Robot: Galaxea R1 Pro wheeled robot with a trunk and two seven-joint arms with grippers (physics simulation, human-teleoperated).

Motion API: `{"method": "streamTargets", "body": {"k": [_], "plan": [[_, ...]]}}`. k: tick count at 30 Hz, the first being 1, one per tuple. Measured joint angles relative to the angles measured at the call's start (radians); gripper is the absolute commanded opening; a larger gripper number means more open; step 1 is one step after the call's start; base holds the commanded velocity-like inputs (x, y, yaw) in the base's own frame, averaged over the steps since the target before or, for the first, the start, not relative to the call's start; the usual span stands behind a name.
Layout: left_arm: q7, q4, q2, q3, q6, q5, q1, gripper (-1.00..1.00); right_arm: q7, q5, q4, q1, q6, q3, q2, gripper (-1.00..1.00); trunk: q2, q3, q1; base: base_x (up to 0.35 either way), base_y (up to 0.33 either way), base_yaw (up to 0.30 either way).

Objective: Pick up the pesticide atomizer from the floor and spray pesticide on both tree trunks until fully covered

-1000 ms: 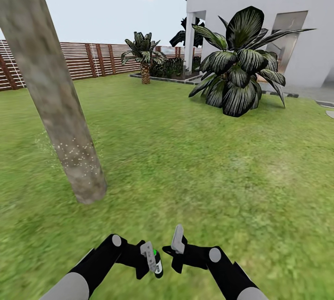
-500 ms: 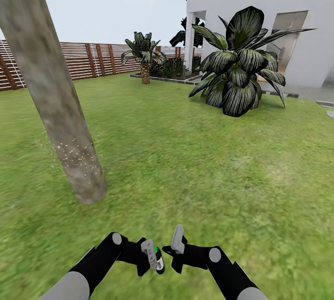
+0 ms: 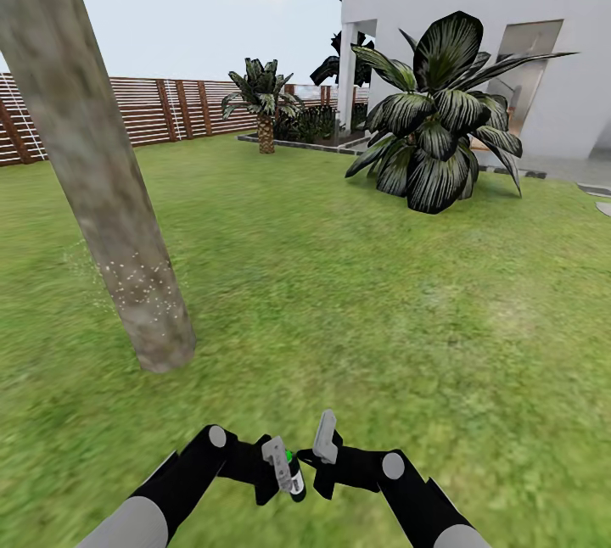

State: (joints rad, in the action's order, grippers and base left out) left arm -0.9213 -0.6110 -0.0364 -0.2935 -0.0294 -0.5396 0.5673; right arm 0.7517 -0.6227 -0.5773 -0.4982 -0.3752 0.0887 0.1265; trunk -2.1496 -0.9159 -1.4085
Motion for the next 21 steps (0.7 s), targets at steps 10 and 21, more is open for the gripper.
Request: {"method": "streamTargets", "body": {"k": [10, 21], "plan": [[-0.001, 0.001, -0.011, 0.0, 0.0, -0.001, 0.0, -1.0, 0.0, 0.0, 0.0, 0.0, 0.0, 0.0, 0.0, -1.0, 0.0, 0.0, 0.0, 0.0, 0.0, 0.0], [0.005, 0.016, 0.105, 0.006, 0.006, -0.015, -0.008, -1.0, 0.0, -0.001, 0.0, 0.0, 0.0, 0.0, -0.001, -1.0, 0.0, 0.0, 0.0, 0.0, 0.0, 0.0]]}}
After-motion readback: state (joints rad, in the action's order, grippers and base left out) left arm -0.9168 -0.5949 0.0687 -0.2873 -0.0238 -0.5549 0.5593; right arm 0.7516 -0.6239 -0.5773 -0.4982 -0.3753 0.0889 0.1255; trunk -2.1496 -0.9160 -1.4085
